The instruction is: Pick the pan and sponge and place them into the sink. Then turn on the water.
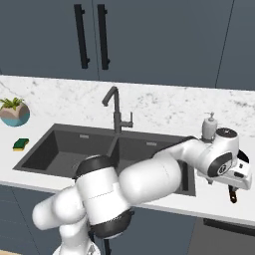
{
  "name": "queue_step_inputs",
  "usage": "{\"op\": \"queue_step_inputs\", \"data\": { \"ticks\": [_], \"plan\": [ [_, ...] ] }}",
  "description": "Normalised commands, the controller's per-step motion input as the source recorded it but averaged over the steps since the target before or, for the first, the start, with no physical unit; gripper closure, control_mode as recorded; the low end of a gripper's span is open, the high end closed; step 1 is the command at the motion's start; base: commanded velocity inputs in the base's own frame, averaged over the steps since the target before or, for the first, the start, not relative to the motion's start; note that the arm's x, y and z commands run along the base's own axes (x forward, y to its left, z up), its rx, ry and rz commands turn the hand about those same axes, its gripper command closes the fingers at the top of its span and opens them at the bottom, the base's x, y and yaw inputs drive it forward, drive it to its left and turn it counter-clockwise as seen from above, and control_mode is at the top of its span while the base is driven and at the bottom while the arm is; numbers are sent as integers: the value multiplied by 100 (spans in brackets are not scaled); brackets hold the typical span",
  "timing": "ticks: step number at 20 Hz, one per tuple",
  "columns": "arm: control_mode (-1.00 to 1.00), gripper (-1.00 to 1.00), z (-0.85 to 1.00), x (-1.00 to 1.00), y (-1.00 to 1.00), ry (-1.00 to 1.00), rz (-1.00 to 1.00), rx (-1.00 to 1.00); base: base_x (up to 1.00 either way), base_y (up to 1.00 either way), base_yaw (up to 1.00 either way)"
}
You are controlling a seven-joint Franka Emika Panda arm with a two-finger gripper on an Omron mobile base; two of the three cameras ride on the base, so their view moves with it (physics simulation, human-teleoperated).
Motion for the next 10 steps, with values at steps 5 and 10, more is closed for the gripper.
{"op": "queue_step_inputs", "data": {
  "ticks": [5,10],
  "plan": [
    [-100,-100,-31,22,-32,5,0,0,0,0,0],
    [-100,-100,-42,13,-30,6,0,0,0,0,0]
  ]
}}
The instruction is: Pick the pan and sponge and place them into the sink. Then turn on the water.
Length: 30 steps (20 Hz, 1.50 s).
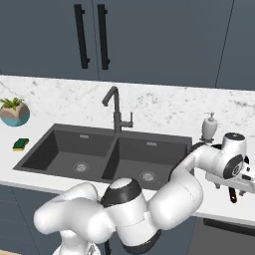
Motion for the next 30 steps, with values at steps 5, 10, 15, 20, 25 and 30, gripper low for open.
{"op": "queue_step_inputs", "data": {
  "ticks": [5,10,15,20,25,30],
  "plan": [
    [-100,-100,-35,15,-31,1,1,0,0,0,0],
    [-100,-100,-35,26,-16,0,9,0,0,0,0],
    [-100,-100,-42,31,-1,0,17,0,0,0,0],
    [-100,-100,-69,26,0,2,19,0,0,0,0],
    [-100,100,-91,14,0,8,20,0,0,0,0],
    [-100,100,-100,17,11,0,17,0,0,0,0]
  ]
}}
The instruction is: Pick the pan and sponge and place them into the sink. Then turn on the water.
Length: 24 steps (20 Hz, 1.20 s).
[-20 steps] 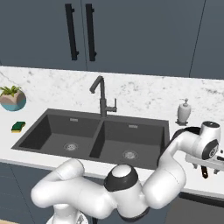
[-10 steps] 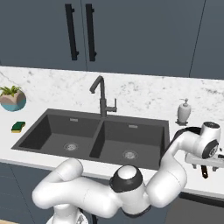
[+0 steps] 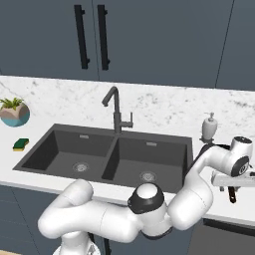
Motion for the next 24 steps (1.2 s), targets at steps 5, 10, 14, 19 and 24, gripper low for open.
{"op": "queue_step_inputs", "data": {
  "ticks": [5,10,14,19,24],
  "plan": [
    [-100,100,-100,20,28,1,13,0,0,0,0],
    [-100,100,-95,17,44,-5,8,0,0,0,0],
    [-100,100,-60,17,44,-4,2,1,0,0,0],
    [-100,100,-19,5,45,-1,-1,1,0,0,0],
    [-100,100,8,0,46,0,-9,0,0,0,0]
  ]
}}
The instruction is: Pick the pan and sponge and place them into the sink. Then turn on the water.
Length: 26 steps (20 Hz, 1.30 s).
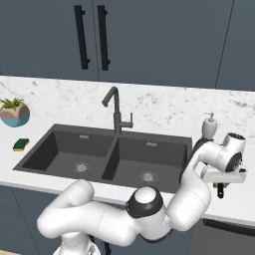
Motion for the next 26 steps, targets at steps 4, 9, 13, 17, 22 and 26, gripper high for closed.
{"op": "queue_step_inputs", "data": {
  "ticks": [4,9,13,17,22,26],
  "plan": [
    [-100,100,45,-6,28,0,-1,0,0,0,0],
    [-100,100,66,-37,6,-9,-3,1,0,0,0],
    [-100,100,64,-43,25,-20,0,1,0,0,0],
    [-100,100,53,-37,38,-18,0,1,0,0,0],
    [-100,100,15,-11,65,-2,8,0,0,0,0],
    [-100,100,0,-18,63,-8,15,0,0,0,0]
  ]
}}
